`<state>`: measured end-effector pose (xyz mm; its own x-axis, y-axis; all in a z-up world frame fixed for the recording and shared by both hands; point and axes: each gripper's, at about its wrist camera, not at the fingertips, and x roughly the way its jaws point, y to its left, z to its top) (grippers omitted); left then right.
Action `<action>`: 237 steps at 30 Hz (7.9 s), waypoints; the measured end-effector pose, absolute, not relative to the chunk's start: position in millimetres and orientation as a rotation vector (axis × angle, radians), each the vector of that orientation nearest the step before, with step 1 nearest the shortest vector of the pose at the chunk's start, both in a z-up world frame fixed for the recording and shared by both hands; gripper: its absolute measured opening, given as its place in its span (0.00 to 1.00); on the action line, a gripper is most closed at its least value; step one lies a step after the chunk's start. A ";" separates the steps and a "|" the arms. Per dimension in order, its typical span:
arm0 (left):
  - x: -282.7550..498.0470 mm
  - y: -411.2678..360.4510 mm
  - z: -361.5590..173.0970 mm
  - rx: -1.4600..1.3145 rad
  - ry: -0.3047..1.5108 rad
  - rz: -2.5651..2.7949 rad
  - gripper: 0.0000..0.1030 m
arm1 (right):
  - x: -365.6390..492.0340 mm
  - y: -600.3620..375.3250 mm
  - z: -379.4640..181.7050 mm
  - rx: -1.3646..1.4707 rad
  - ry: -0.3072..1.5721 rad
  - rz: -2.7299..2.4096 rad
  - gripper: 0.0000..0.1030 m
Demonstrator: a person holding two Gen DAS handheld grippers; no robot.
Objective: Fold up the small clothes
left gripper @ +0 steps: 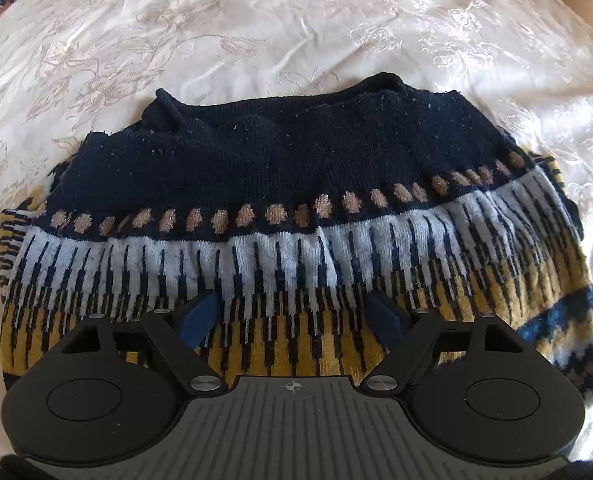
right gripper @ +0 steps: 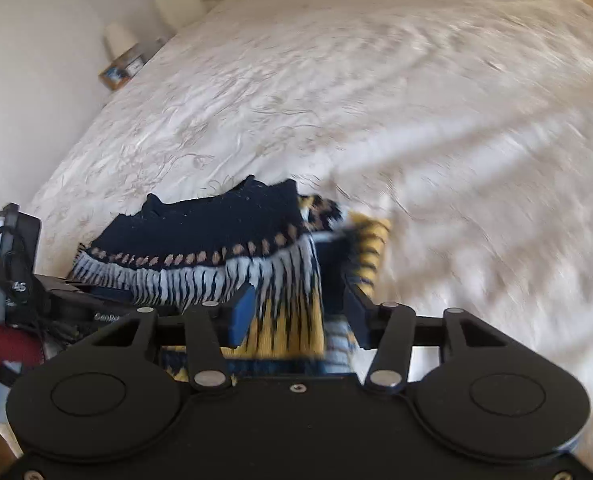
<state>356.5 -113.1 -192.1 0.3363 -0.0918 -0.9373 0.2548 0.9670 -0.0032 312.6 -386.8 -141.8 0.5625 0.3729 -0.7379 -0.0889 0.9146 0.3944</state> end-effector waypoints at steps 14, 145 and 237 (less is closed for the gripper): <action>362.0 -108.3 -196.8 0.118 1.216 -0.217 0.84 | 355.9 -386.5 -174.5 0.360 1.029 0.358 0.10; 304.1 166.1 -123.4 -0.066 1.043 -0.182 0.48 | 374.8 -85.1 -109.9 0.384 1.169 0.236 0.30; 402.8 115.6 -117.9 0.073 1.091 -0.296 0.50 | 271.3 -83.8 -88.8 -0.019 0.904 0.586 0.50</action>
